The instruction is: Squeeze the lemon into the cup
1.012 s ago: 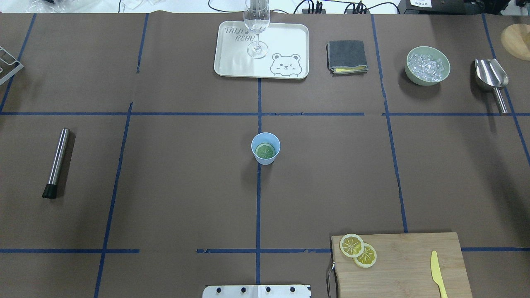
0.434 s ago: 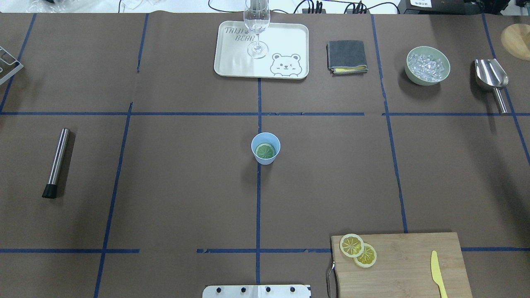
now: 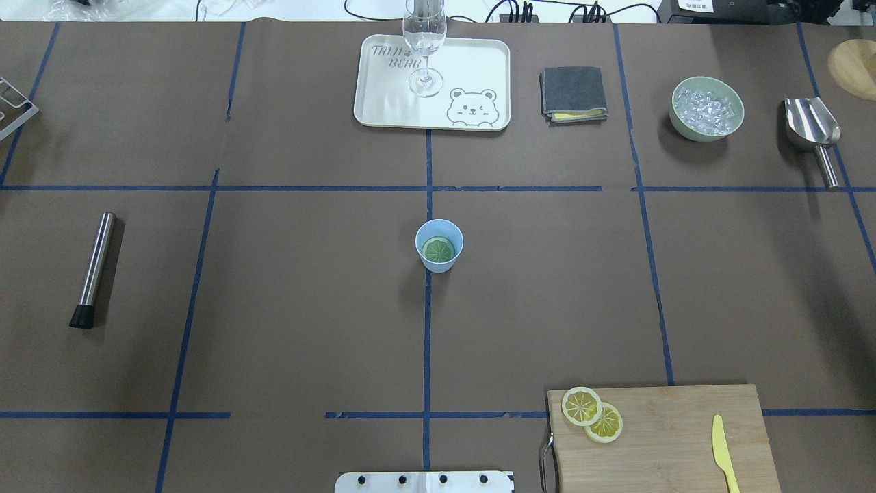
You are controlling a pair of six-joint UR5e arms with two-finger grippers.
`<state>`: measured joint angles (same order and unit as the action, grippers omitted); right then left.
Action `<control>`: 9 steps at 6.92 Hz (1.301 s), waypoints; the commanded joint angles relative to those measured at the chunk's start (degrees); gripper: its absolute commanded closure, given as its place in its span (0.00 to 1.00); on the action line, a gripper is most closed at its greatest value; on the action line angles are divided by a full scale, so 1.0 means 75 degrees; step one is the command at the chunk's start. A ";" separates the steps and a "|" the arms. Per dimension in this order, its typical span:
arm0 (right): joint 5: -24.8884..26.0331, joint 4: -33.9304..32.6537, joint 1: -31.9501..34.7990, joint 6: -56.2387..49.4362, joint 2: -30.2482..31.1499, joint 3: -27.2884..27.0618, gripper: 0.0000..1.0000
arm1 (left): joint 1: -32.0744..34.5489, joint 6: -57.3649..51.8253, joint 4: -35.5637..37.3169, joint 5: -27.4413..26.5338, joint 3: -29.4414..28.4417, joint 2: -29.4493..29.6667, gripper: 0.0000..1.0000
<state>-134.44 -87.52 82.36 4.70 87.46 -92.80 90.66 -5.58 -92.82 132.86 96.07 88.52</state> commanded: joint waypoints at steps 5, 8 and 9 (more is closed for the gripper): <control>-0.0051 0.0302 -0.0001 0.0030 0.0057 0.0069 0.00 | -0.0017 0.0006 -0.0069 0.0379 0.0128 0.0068 0.00; -0.0039 0.0290 -0.0001 0.0042 -0.0001 0.0128 0.00 | -0.0029 0.0006 -0.0092 0.0379 0.0175 0.0139 0.00; -0.0051 0.0290 -0.0001 0.0053 0.0010 0.0128 0.00 | -0.0029 0.0006 -0.0093 0.0379 0.0176 0.0151 0.00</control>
